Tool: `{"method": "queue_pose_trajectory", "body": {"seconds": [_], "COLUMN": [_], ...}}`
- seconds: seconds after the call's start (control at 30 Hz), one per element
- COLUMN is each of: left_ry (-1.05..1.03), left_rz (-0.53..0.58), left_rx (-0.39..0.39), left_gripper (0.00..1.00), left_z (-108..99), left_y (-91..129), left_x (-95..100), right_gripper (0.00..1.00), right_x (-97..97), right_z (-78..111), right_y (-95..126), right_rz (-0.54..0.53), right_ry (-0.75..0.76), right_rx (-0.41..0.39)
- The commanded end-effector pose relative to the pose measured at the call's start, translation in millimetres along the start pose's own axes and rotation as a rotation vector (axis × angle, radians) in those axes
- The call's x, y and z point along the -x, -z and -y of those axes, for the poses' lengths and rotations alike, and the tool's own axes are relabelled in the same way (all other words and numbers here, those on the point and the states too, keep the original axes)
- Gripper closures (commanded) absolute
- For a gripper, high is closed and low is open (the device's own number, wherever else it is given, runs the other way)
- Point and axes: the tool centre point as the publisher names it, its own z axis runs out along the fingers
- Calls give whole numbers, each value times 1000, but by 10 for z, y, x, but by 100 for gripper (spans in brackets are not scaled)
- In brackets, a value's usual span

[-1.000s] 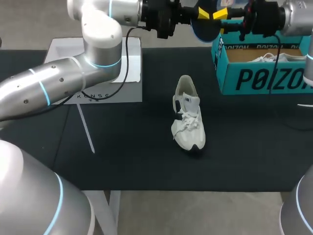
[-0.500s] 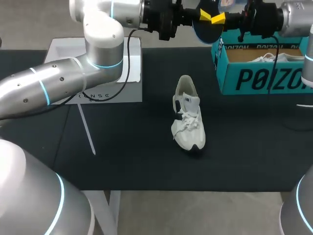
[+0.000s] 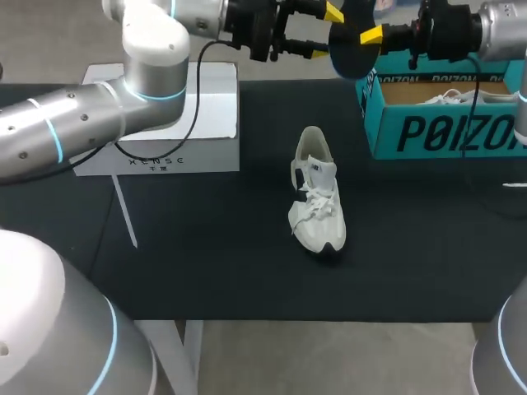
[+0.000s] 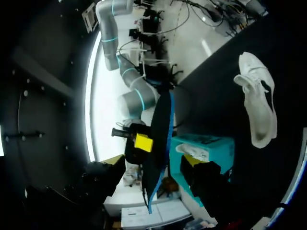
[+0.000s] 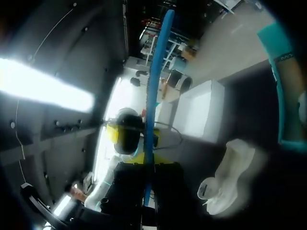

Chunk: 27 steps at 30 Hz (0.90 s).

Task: Take the shoe out of the shoebox, open the shoe tongue, remove and reinsert the insole, then place the shoe into the shoebox

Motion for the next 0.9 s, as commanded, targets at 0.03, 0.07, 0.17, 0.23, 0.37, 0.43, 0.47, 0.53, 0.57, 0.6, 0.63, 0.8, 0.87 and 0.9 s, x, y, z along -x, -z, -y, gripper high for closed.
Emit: {"method": "queue_pose_trajectory", "body": {"seconds": [0.03,0.07,0.17,0.23,0.37,0.43,0.47,0.53,0.57,0.6,0.63,0.8,0.87,0.9], "left_ry": [11,10,26,30,-15,-2,-13,2,9,17,23,42,47,53], "left_rz": [-83,-103,-187,-240,-362,-404,-438,-469,-477,-485,-491,-501,-494,-496], "left_rx": [-32,-43,-99,-132,-170,-179,-176,-142,-131,-108,-97,-13,33,53], "left_gripper": [0,0,0,0,0,0,0,0,0,0,0,0,0,0], "left_z": [53,68,125,163,259,300,318,356,382,416,455,727,826,878], "left_y": [445,513,729,859,1103,1242,1303,1435,1490,1540,1588,1704,1740,1751], "left_x": [17,2,-65,-115,-201,-242,-254,-279,-293,-307,-338,-458,-513,-543], "right_gripper": [100,100,100,100,100,100,100,100,100,100,100,100,100,100], "right_x": [-23,-17,-13,-10,-6,-4,-2,7,11,14,18,18,21,22], "right_z": [17,17,14,14,16,16,17,20,21,22,23,15,4,-1], "right_y": [51,58,64,65,63,62,62,67,70,75,78,88,86,82], "right_rz": [10,9,25,35,43,43,42,43,43,44,45,50,56,56], "right_ry": [-3,-3,18,36,59,61,61,63,65,67,70,107,127,132], "right_rx": [-1,1,-10,-22,-24,-24,-23,-20,-18,-15,-11,20,28,30]}}
